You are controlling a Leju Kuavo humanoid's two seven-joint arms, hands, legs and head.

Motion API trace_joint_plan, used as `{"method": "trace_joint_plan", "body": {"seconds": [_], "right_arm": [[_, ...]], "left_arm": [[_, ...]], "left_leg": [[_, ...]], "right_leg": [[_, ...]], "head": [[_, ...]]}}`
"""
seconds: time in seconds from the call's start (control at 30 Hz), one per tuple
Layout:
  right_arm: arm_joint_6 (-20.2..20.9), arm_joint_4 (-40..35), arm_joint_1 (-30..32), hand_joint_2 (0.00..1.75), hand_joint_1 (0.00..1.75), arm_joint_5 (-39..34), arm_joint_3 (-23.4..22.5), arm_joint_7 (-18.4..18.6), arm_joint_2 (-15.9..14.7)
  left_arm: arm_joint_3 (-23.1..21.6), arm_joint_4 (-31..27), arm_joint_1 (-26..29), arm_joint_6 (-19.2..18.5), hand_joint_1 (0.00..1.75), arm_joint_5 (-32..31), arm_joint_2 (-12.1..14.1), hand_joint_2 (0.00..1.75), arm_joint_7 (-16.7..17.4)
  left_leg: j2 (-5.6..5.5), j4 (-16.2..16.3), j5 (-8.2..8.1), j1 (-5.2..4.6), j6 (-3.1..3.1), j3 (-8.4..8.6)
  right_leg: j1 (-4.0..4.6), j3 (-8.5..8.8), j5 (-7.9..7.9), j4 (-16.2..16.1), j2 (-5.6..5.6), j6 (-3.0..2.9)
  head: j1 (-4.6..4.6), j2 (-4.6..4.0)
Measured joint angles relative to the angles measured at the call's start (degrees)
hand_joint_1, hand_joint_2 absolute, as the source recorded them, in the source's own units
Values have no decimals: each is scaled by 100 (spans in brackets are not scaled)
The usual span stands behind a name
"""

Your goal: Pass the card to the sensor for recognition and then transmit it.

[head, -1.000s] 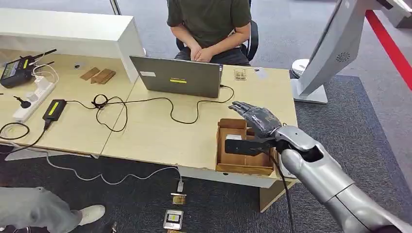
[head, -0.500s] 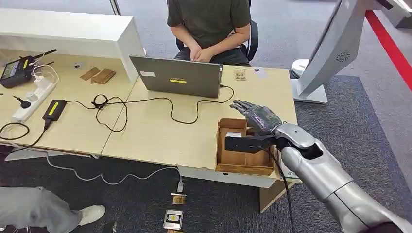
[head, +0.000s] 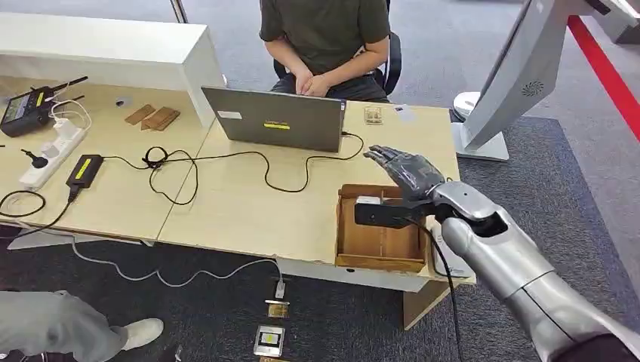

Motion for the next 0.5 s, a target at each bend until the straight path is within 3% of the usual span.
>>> {"method": "trace_joint_plan", "body": {"seconds": [0.5], "right_arm": [[166,46,34,175,0,2,-2,63,-50]], "left_arm": [[-4,0,-1,-7,0,-4,0,0,39]], "left_leg": [[1,0,0,0,0,1]], "right_leg": [[0,-2,0,0,0,0]], "head": [[0,0]]}}
